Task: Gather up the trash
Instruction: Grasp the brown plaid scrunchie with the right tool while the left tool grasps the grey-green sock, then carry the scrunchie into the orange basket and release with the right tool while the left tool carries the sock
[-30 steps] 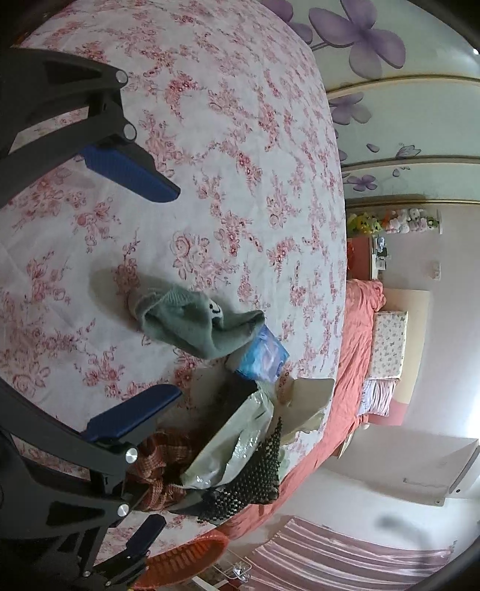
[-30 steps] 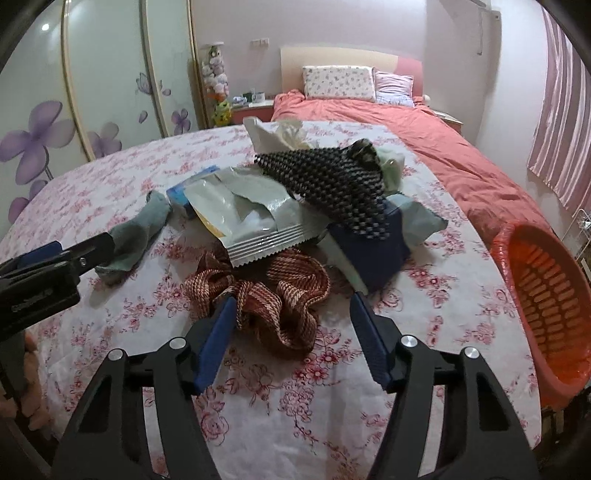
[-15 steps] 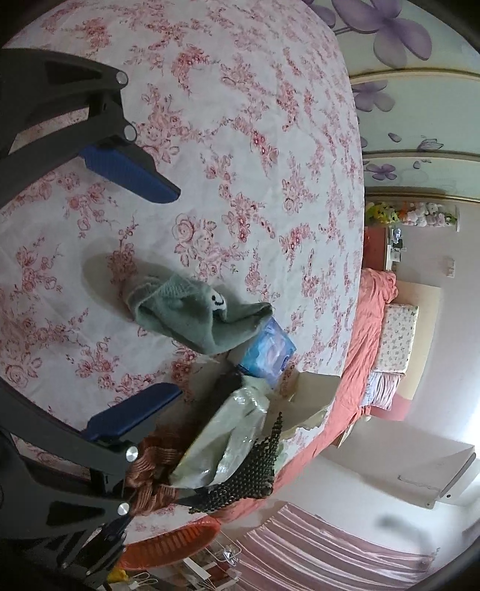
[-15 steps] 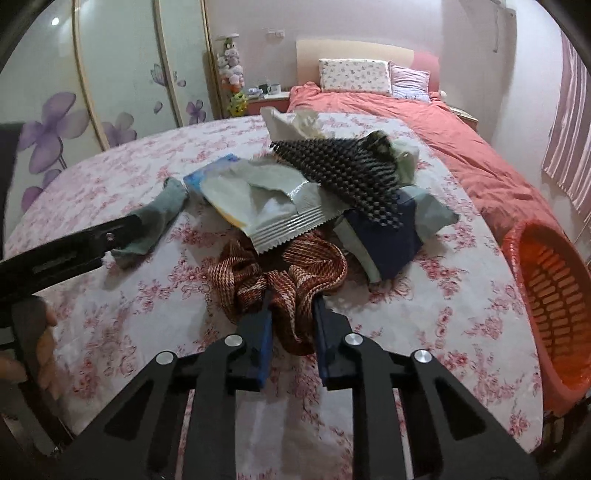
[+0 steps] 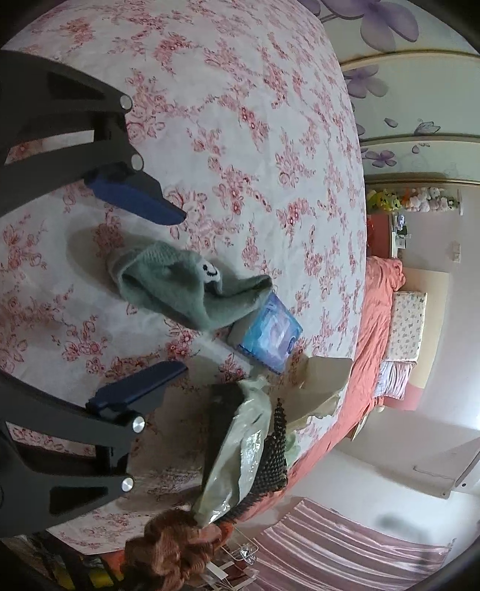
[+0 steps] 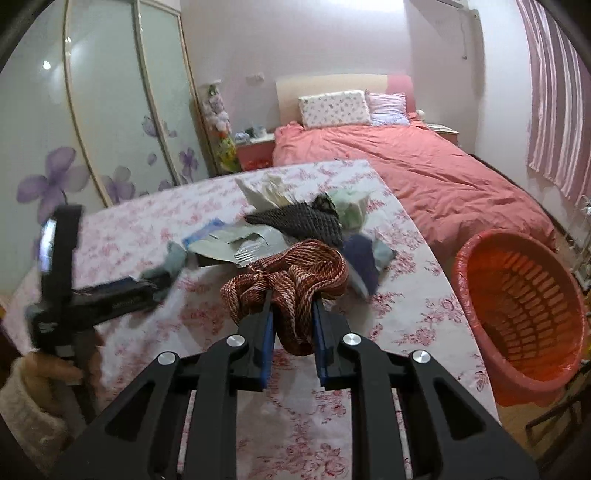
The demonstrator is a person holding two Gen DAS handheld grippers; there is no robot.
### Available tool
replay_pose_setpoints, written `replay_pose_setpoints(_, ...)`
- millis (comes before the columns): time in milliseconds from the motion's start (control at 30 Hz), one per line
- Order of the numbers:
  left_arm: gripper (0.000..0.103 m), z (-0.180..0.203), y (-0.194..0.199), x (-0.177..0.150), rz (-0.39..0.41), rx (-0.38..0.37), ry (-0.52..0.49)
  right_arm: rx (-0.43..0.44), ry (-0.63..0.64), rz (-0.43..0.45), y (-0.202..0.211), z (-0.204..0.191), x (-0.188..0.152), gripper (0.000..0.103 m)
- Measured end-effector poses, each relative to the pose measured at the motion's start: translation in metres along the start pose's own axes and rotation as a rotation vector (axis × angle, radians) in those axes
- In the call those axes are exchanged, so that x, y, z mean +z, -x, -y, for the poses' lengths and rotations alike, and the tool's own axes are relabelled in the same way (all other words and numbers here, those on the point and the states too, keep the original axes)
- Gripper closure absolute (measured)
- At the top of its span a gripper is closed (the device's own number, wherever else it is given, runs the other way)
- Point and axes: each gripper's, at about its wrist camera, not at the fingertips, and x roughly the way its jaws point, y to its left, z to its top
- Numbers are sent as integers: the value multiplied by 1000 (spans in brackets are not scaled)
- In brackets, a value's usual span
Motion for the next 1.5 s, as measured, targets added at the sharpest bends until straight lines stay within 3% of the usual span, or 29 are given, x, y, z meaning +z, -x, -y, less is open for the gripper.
replay_pose_setpoints(200,33,1,-5,2,-15,-3,1,43,13,60,11,-3,6,85)
replay_pose_setpoints(400,33,1,-6,4,-13,-9,-1,23,-1,107,19,6,13,85)
replay_pose_setpoints(733,43,2,-15,12,-26,-22,-8,-18,-29,94,15,22,11,85)
replay_pose_setpoints(900,55,1,-25,15,-47,-9,-1,-25,-33,87,13,26,10,85)
replay_pose_setpoints(1067,86,-1,-27,14,-57,-24,-2,-37,-46,82,13,32,7,85)
replay_pose_setpoints(1300,90,1,-7,19,-14,-69,7,-61,-70,98,20,45,6,85)
replay_pose_setpoints(1500,90,24,23,25,39,-119,-14,-110,-81,125,30,58,2,85)
